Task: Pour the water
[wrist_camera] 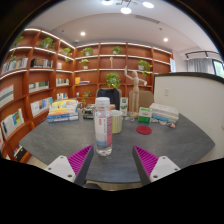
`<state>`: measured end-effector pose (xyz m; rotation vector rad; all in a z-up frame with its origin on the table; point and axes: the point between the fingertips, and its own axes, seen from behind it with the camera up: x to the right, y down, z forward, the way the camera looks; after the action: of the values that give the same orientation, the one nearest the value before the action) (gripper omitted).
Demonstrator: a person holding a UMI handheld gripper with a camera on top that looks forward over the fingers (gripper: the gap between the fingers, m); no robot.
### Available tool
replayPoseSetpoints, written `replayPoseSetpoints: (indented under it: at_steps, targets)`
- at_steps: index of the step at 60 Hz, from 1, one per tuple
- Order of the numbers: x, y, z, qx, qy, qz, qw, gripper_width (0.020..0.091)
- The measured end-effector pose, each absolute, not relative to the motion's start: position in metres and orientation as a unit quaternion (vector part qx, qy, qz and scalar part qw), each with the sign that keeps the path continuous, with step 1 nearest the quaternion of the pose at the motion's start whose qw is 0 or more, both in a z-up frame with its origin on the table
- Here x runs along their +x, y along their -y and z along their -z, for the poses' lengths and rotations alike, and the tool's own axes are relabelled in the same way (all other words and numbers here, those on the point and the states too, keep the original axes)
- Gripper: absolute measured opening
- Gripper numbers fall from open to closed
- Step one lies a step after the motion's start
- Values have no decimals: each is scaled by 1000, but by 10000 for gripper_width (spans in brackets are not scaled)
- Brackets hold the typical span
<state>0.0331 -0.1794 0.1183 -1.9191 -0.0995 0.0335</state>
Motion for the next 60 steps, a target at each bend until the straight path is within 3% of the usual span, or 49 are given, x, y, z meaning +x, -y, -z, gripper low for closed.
replayPoseSetpoints:
  at_steps: [6, 24, 27, 34, 47, 60]
  targets:
    - [-31, 156, -77, -814, 45, -21, 578, 834]
    - [-54, 76, -86, -794, 20, -5, 607, 816]
    - [-52, 68, -93, -787, 18, 6, 617, 770]
    - [-45, 54, -87, -786, 24, 42, 617, 525]
    - [-55, 51, -90, -777, 29, 7, 629, 374]
    - [-58, 49, -90, -781, 22, 8, 625, 371]
